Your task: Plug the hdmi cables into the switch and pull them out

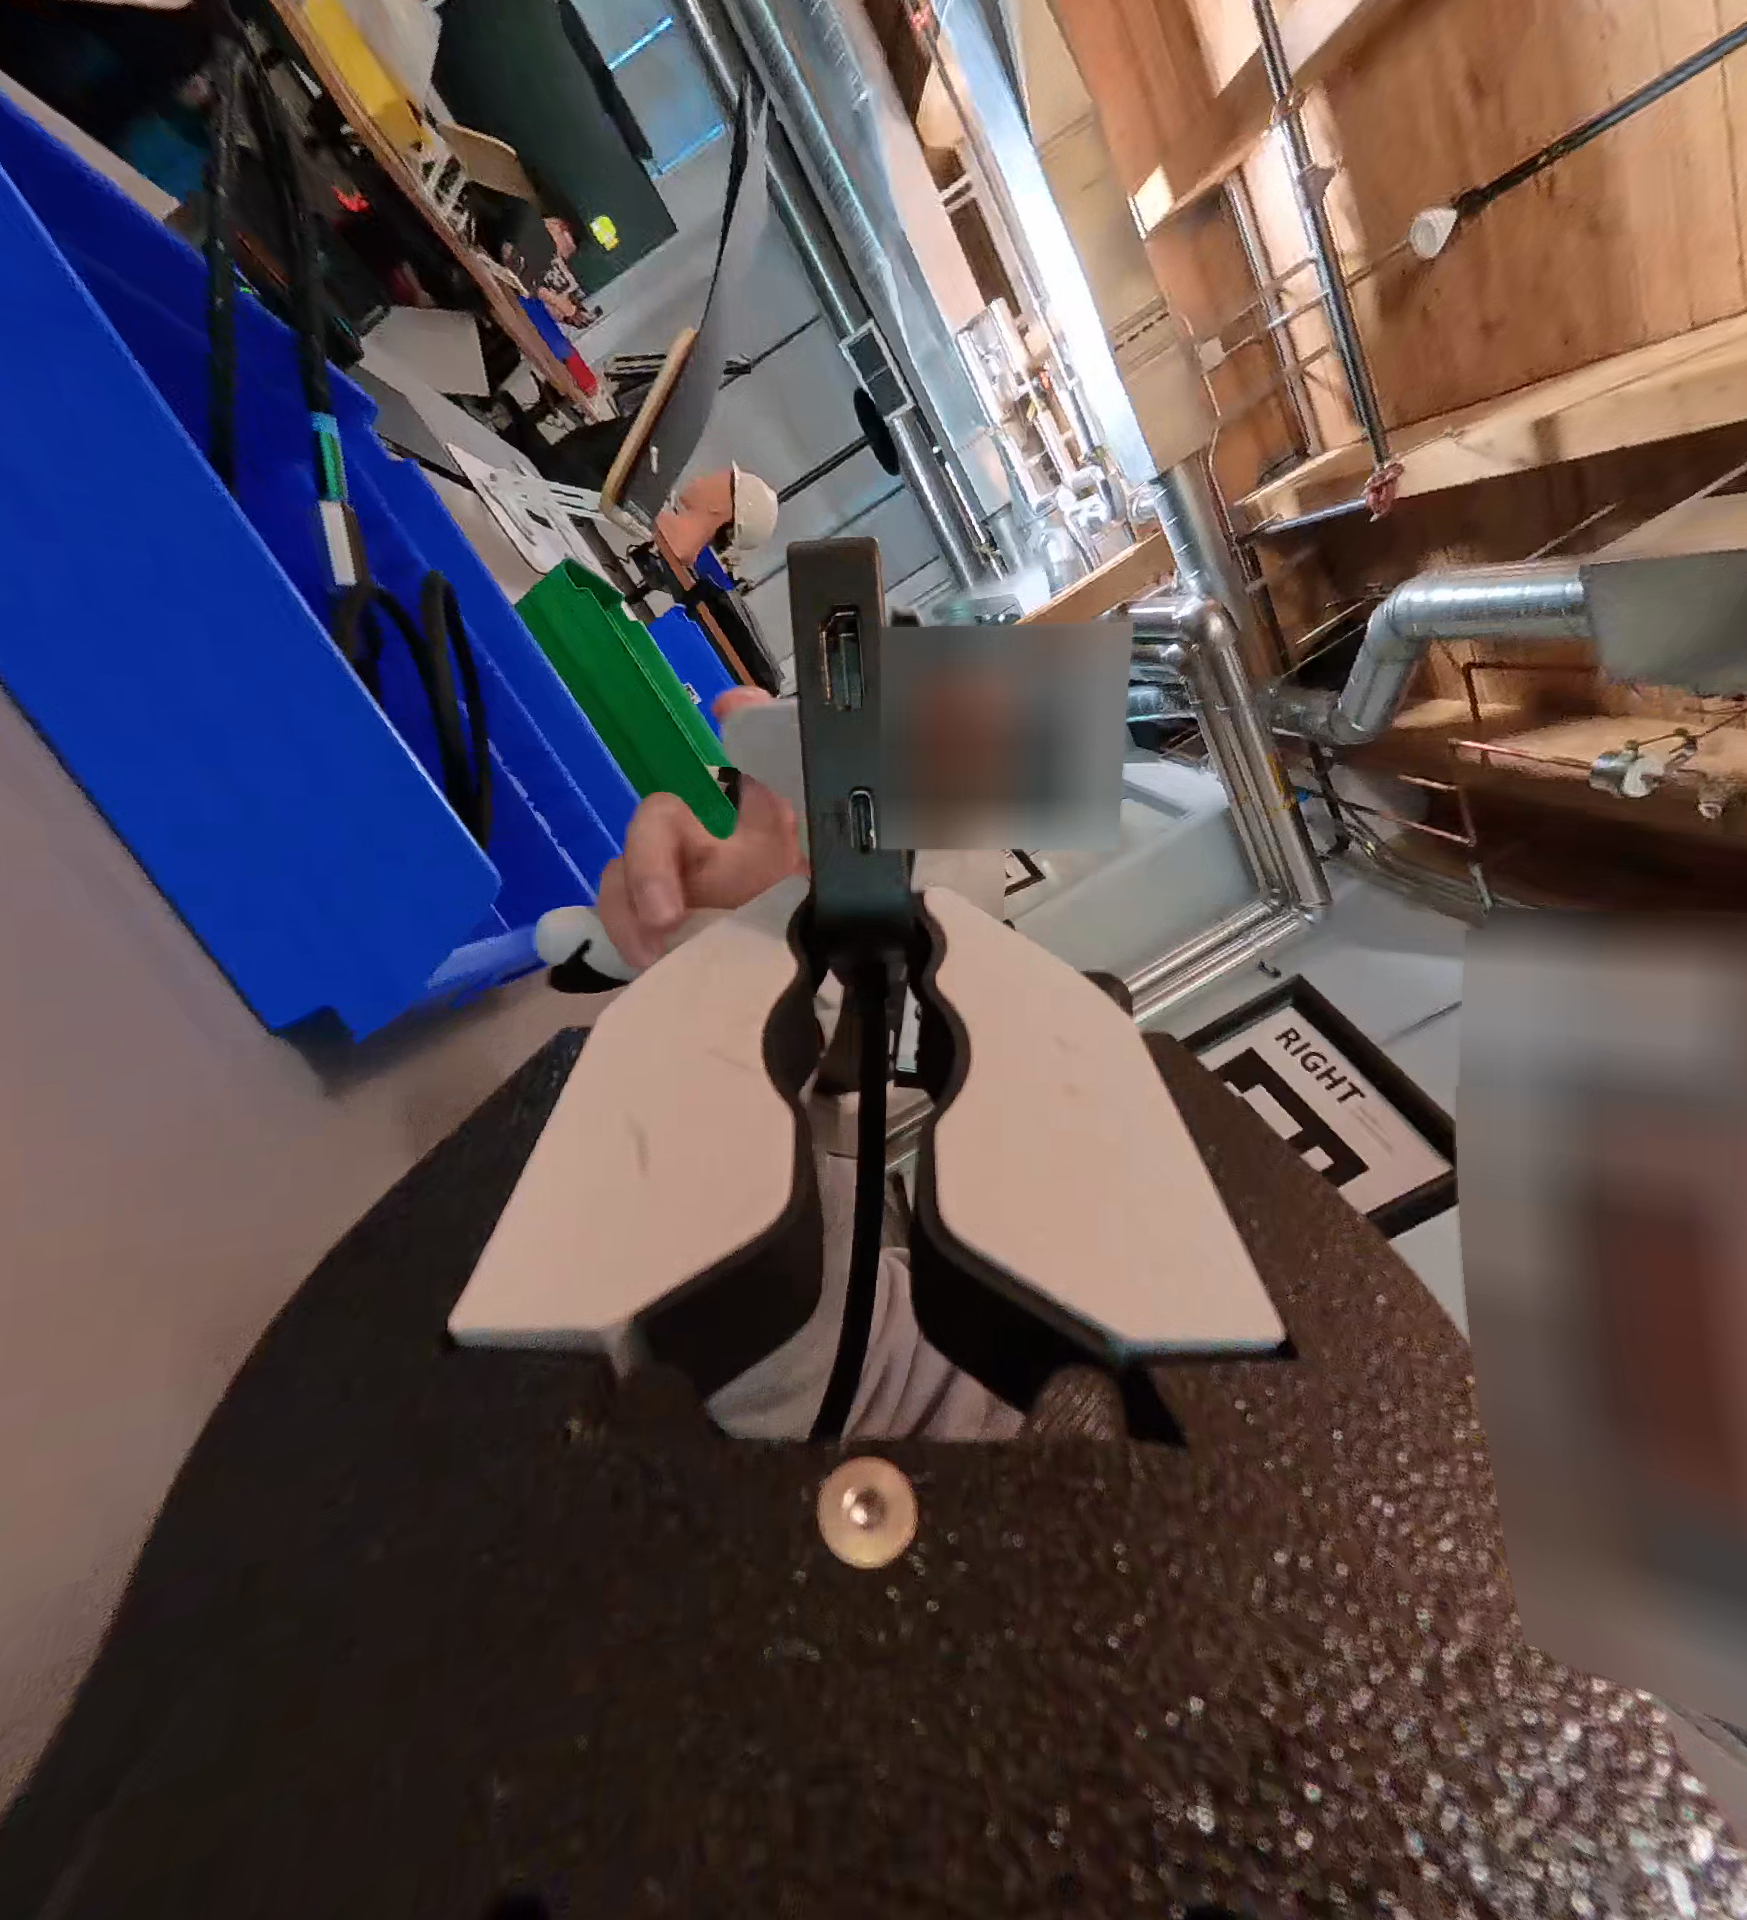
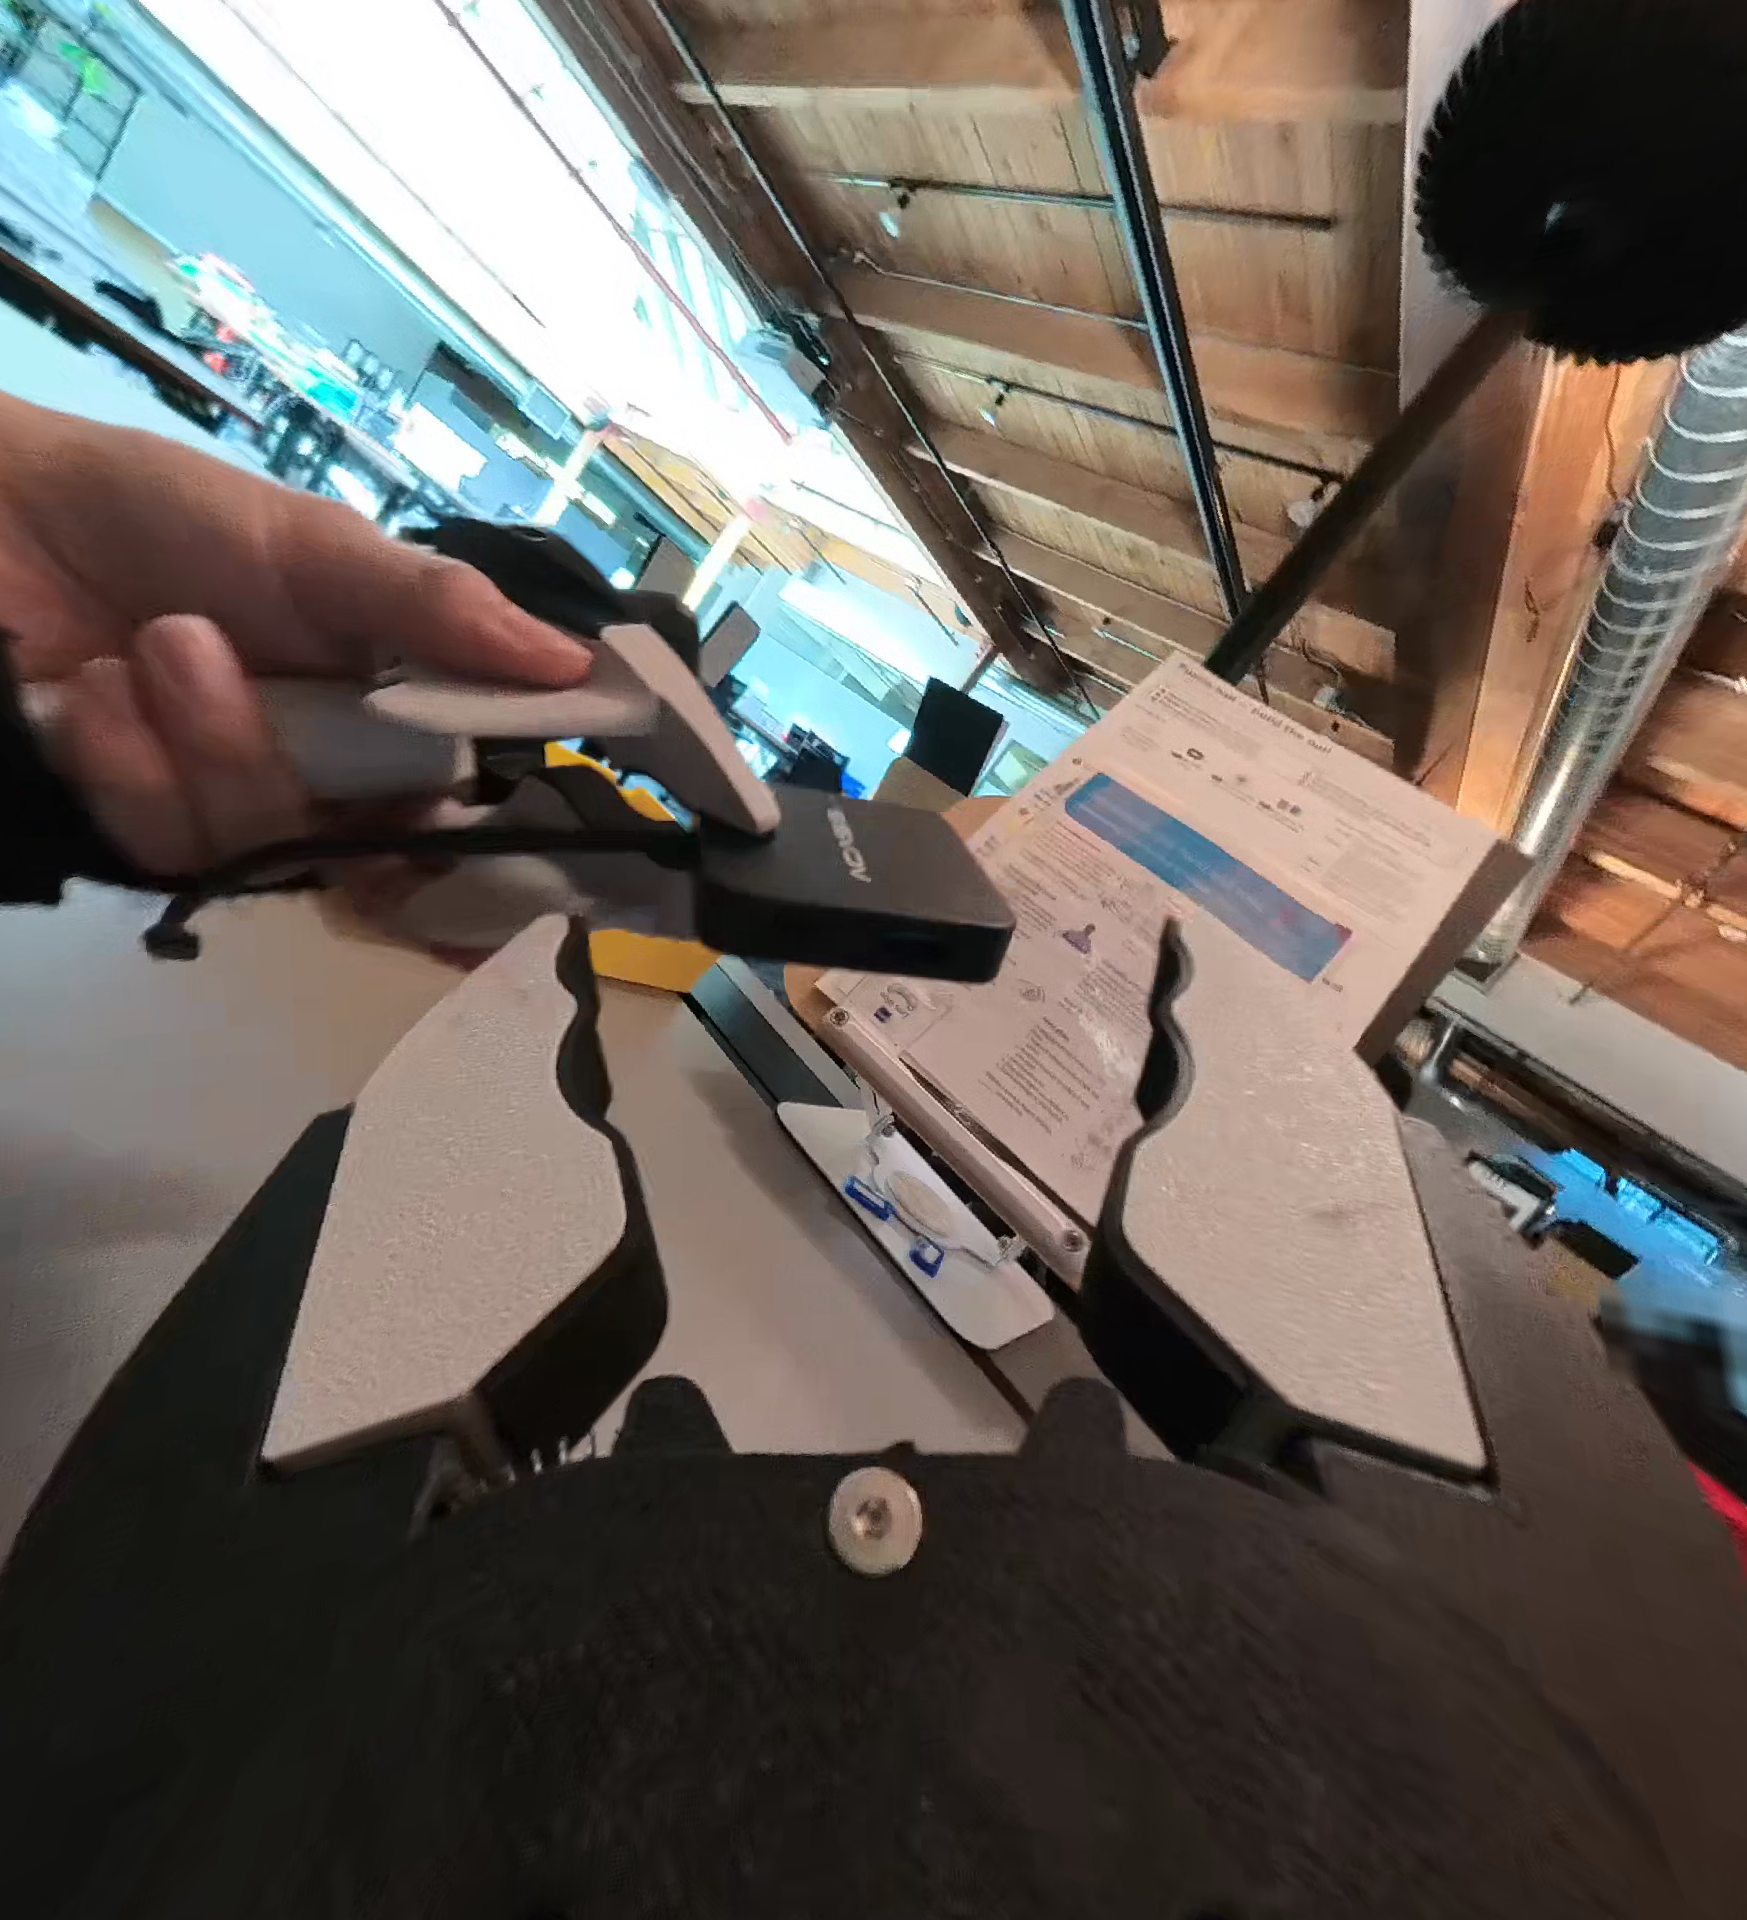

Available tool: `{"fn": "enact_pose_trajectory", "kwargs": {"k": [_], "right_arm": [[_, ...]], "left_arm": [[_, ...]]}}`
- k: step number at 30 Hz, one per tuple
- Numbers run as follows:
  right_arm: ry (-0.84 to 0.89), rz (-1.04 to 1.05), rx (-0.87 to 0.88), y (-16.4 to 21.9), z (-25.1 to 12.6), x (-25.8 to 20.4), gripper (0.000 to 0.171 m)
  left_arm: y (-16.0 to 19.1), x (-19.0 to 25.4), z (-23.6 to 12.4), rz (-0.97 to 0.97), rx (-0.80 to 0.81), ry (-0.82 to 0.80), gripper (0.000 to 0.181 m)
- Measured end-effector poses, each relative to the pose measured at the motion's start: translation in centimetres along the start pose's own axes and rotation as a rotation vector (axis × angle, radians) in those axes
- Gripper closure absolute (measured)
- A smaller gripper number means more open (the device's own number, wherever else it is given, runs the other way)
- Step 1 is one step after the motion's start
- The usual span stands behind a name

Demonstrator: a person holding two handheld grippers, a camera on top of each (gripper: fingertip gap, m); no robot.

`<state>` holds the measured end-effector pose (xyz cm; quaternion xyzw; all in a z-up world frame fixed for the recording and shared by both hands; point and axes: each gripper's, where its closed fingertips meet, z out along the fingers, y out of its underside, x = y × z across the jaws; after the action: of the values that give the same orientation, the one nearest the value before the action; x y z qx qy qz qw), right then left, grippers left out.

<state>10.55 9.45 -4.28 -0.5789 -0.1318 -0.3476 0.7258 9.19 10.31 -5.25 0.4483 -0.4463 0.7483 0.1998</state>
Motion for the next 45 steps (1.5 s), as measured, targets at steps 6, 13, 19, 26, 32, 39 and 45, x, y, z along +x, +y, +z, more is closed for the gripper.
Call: {"fn": "enact_pose_trajectory", "kwargs": {"k": [6, 13, 19, 26, 32, 39, 45], "right_arm": [[-0.116, 0.217, -0.007, 1.4, 0.9, -2.7, 0.08], [-0.223, 0.27, -0.094, 2.5, 1.0, -4.4, 0.088], [-0.258, 0.286, -0.132, 3.1, 1.0, -4.8, 0.089], [-0.386, 0.312, -0.156, 3.9, -0.1, -5.6, 0.088], [-0.549, 0.279, -0.074, 1.8, -0.4, -8.4, 0.089], [-0.568, 0.272, -0.098, 2.2, -0.3, -9.6, 0.089], [-0.531, 0.42, -0.001, 1.6, -0.5, -8.4, 0.092]], "left_arm": [[3.2, -0.8, 0.4, 0.03, -0.029, -0.127, 0.168], [3.9, -2.2, -0.3, 0.143, -0.036, -0.327, 0.167], [4.0, -2.7, -0.5, 0.143, -0.008, -0.327, 0.167], [1.8, -2.4, -3.6, 0.264, -0.046, -0.411, 0.14], [5.1, -2.1, -3.2, 0.163, -0.344, -0.362, 0.127], [6.5, -3.0, -2.2, -0.025, -0.281, -0.235, 0.167], [5.2, -2.2, -2.4, -0.127, -0.114, -0.13, 0.168]]}}
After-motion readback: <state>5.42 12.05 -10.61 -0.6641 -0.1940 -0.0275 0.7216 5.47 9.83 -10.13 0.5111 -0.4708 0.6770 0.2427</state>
